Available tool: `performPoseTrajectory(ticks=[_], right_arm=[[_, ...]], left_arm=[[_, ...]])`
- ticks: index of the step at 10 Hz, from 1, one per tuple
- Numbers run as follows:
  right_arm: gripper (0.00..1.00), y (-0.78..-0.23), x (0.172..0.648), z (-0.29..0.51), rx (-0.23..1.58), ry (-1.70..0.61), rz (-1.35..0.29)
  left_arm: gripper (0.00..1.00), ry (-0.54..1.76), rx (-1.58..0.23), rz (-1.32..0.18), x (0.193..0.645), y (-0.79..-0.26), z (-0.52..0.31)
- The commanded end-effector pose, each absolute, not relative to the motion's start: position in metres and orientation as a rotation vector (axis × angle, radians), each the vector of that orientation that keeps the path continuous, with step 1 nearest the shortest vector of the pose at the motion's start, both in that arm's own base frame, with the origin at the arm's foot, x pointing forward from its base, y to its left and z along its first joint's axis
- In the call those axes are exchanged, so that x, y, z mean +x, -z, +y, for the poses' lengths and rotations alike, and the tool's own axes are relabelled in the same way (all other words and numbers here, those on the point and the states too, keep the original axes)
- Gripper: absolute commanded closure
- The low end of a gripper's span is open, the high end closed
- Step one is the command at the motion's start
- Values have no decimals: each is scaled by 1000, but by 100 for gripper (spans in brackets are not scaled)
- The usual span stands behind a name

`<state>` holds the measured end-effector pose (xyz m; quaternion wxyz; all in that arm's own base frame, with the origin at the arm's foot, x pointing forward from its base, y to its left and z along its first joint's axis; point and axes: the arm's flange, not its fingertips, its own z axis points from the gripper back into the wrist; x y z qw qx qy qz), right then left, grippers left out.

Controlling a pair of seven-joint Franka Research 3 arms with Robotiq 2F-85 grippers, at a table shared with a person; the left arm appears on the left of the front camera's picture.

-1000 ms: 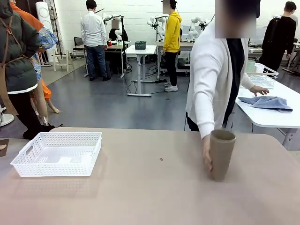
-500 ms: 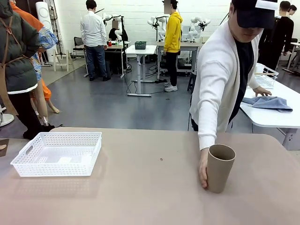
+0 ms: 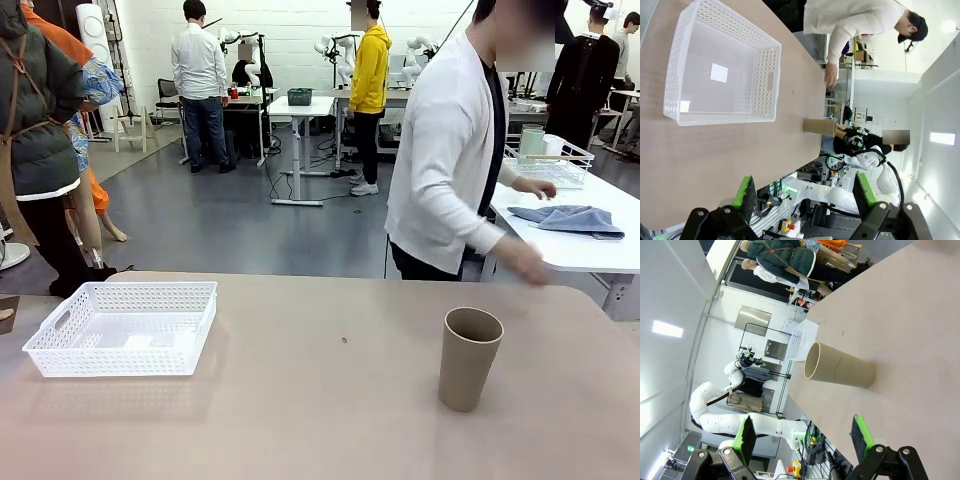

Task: Clean and organize the cups into the basket.
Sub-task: Pick up the Organizing basket and move it to the center of the table, then pick up the Reusable plastic cup from the right side of the table and place it inside the Organizing basket.

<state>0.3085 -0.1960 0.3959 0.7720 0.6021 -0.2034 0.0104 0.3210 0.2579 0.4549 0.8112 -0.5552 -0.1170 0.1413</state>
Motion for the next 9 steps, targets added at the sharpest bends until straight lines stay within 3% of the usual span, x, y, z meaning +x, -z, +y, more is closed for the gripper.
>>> performPoseTrajectory(ticks=[1, 5, 7, 9], right_arm=[[0, -399, 310, -187, 1248, -233, -453], [0, -405, 329, -137, 1062, -797, -607], [0, -402, 322, -116, 1036, -973, -595], [0, -398, 311, -105, 1020, -1071, -570]], left_arm=[[0, -336, -1012, -274, 325, -459, 255], [0, -191, -606, -179, 367, -486, 229], [0, -197, -317, -50, 385, -487, 204], [0, -209, -152, -5, 400, -479, 186]])
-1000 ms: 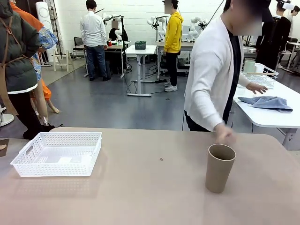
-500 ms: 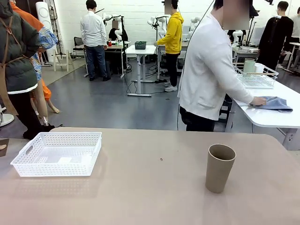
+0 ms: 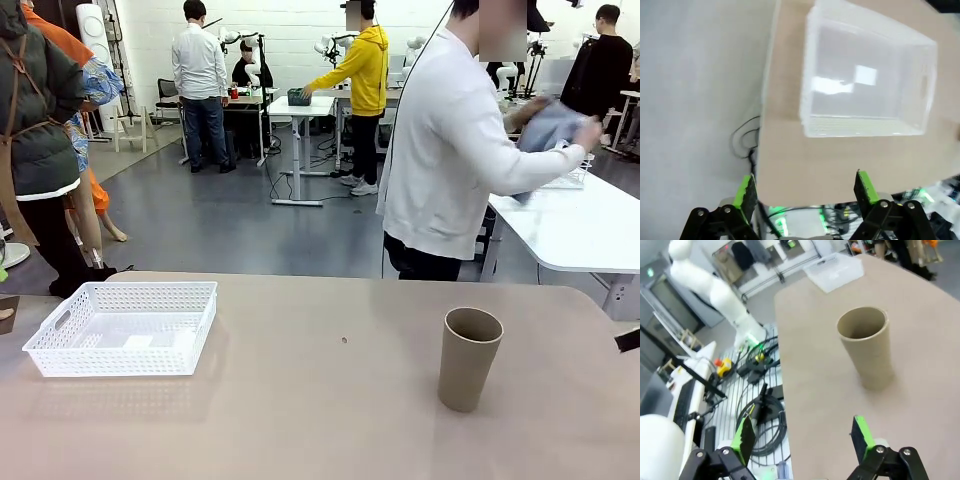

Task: Clean and organize the cups into the basket.
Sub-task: Pick up the Organizing basket and move it to the center of the table, then pick up the Reusable plastic cup from the right side of the table and place it inside the Organizing basket.

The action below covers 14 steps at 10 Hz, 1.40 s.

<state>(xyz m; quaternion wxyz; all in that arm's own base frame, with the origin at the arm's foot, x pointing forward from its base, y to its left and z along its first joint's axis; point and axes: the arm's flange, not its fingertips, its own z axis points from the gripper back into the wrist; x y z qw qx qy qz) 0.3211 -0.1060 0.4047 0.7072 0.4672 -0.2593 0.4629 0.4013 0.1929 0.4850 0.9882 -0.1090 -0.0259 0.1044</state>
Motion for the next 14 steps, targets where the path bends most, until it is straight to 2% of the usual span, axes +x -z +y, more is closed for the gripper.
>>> performPoseTrajectory(ticks=[1, 4, 8, 9, 10, 12, 14], right_arm=[[0, -396, 306, -102, 1006, -1090, -565], [0, -398, 308, -101, 1033, -1074, -557], [0, -397, 305, -103, 1031, -1074, -553], [0, -390, 303, -97, 1032, -1318, -527], [0, -381, 307, -87, 1009, -1443, -505], [0, -351, 318, -65, 999, -1564, -467], [0, -326, 324, -50, 999, -1648, -478]], left_arm=[[0, -221, -143, -22, 407, -474, 180], [0, -237, -189, -18, 413, -465, 185], [0, -211, -149, -16, 414, -469, 177], [0, -215, -157, -13, 414, -467, 179], [0, -209, -147, -55, 417, -469, 178], [0, -212, -63, -45, 443, -468, 173], [0, -226, -54, -30, 463, -465, 169]])
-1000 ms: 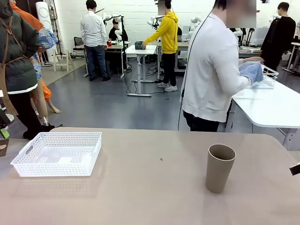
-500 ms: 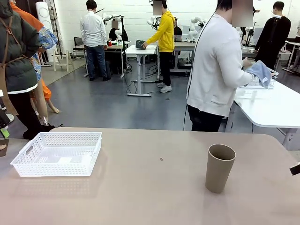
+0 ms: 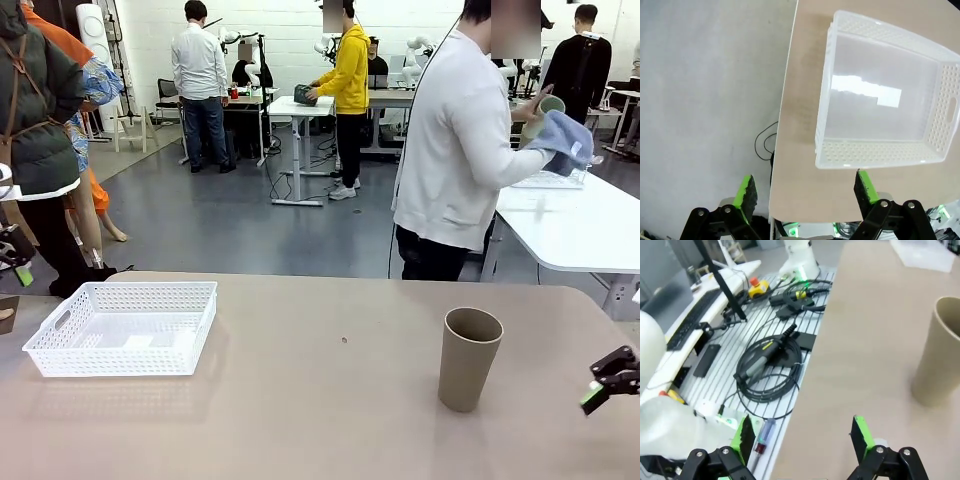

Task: Clean and organize the cups into the basket.
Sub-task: Pick up the Organizing basket and move it to the center of the table, then pick up the Reusable plastic cup from the right side of the table and place it inside the Organizing basket.

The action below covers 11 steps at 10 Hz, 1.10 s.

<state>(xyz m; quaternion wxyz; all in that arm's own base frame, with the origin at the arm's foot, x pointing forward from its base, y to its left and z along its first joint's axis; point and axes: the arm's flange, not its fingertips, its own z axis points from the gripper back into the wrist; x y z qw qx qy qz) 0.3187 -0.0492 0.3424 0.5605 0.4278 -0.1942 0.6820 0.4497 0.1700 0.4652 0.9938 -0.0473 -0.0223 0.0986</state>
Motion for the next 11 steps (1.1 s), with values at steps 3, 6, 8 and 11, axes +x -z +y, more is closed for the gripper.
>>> performPoseTrajectory(ticks=[3, 6, 8, 11], right_arm=[[0, -297, 333, -29, 945, -1609, -577], [0, -292, 346, -37, 843, -1424, -718], [0, -292, 360, -43, 843, -1379, -778], [0, -290, 378, -49, 839, -1343, -860]], left_arm=[[0, -229, -55, -32, 484, -451, 158], [0, -212, -57, -31, 486, -444, 157], [0, -212, -53, -40, 487, -441, 156], [0, -203, -75, -35, 485, -443, 158]])
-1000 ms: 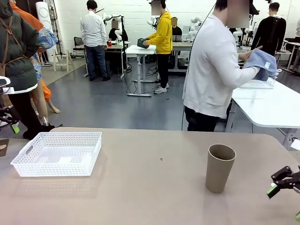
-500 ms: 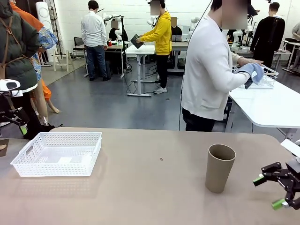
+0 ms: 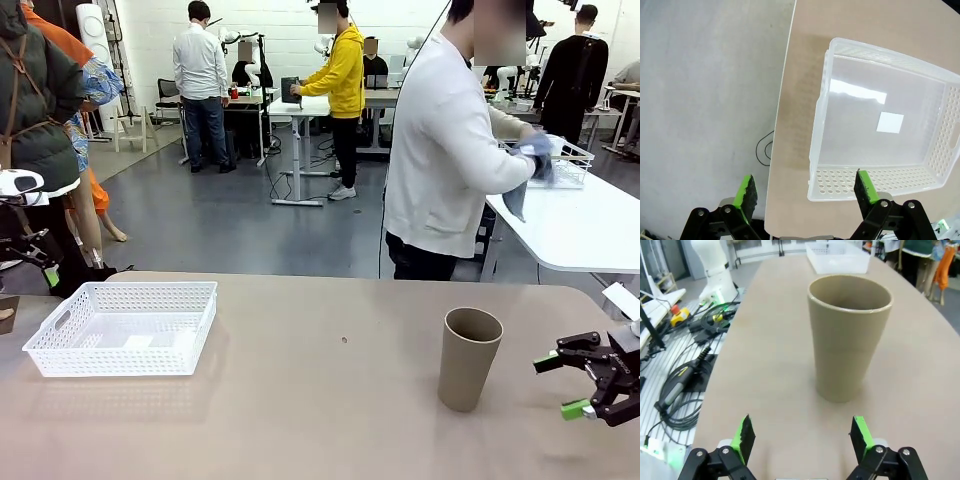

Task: Clean and organize the cups into the basket.
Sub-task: Pick up the Organizing basket and move it to the center of the table, then pick up the Reusable plastic cup from the right side of the table and place it inside the Organizing basket.

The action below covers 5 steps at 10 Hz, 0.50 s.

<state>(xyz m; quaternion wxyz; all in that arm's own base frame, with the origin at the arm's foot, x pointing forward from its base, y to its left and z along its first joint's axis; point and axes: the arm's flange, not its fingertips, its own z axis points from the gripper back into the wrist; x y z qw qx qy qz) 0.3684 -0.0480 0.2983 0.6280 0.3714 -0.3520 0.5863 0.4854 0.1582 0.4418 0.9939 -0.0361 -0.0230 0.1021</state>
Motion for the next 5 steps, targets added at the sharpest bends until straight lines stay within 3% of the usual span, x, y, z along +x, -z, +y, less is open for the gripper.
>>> performPoseTrajectory(ticks=[1, 5], right_arm=[[0, -290, 380, -50, 846, -1338, -859], [0, -298, 368, -48, 851, -1344, -807]], left_arm=[[0, -203, -75, -35, 485, -443, 158], [0, -203, -75, -35, 485, -443, 158]])
